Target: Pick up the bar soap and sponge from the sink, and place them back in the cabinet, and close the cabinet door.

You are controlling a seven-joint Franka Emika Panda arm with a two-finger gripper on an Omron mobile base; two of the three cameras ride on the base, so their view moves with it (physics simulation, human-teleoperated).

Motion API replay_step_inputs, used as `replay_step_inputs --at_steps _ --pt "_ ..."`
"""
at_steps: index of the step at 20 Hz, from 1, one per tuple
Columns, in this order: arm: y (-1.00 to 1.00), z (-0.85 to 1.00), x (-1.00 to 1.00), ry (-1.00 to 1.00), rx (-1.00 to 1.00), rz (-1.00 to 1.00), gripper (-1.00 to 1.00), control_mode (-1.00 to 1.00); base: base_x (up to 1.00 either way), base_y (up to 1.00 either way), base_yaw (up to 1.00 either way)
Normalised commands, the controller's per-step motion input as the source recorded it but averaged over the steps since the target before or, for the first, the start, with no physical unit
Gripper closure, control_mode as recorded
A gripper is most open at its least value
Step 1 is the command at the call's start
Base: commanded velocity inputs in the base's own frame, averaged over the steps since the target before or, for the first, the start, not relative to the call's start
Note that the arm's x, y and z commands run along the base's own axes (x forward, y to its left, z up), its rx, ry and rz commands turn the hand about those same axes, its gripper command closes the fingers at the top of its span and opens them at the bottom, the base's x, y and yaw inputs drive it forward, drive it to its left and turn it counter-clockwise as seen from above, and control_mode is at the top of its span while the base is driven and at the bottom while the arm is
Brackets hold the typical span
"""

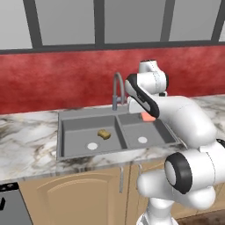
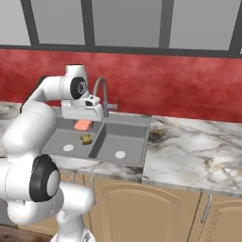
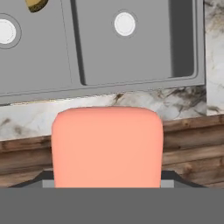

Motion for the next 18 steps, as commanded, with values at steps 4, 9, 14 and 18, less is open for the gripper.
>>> replay_step_inputs --at_steps 4,9,14,18 --pt "0.00 0.00 0.00 0.00 0.00 0.00 1.00 1.00 -0.51 -0.01 0.00" --pt "0.00 0.00 0.00 0.00 0.00 0.00 1.00 1.00 -0.44 -0.03 0.09" --pt "0.00 0.00 0.00 0.00 0.00 0.00 1.00 1.00 -0.38 0.00 0.19" --pt "0.00 0.00 0.00 0.00 0.00 0.00 1.00 1.00 -0.08 0.00 0.32"
